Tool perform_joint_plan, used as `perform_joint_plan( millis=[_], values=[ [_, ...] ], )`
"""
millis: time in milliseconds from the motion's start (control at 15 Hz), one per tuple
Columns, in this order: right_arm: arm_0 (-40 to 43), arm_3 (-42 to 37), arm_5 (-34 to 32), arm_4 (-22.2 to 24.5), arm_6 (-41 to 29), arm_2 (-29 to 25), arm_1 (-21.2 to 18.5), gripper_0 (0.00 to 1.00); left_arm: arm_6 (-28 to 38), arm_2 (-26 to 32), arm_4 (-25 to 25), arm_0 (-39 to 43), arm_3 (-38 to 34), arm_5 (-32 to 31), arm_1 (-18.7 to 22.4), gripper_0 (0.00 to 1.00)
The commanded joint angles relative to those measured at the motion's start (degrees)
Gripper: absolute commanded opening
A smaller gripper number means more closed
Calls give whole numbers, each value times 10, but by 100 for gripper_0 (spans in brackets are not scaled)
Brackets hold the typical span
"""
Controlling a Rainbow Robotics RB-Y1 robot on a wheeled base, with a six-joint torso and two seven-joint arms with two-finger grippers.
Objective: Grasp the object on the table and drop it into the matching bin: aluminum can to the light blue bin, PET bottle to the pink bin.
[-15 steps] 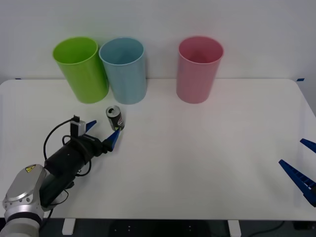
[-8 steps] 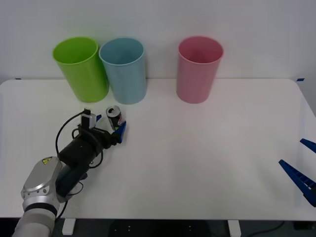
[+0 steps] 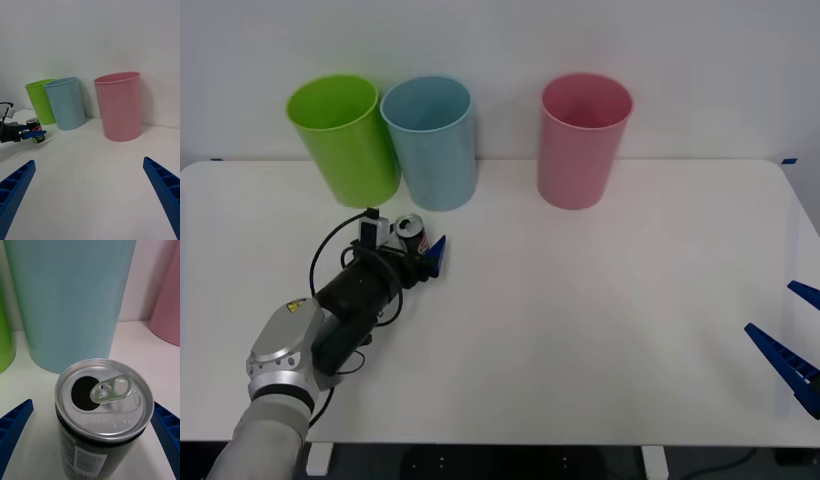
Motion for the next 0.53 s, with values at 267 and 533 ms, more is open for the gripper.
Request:
perform_joint_plan(
  millis=[267, 533],
  values=[
    [0, 0, 0, 0, 0, 0, 0, 100, 0, -3, -5, -1, 0, 4, -3, 100],
    [0, 0, 0, 0, 0, 0, 0, 100, -1, -5, -5, -1, 0, 3, -2, 18]
  ],
)
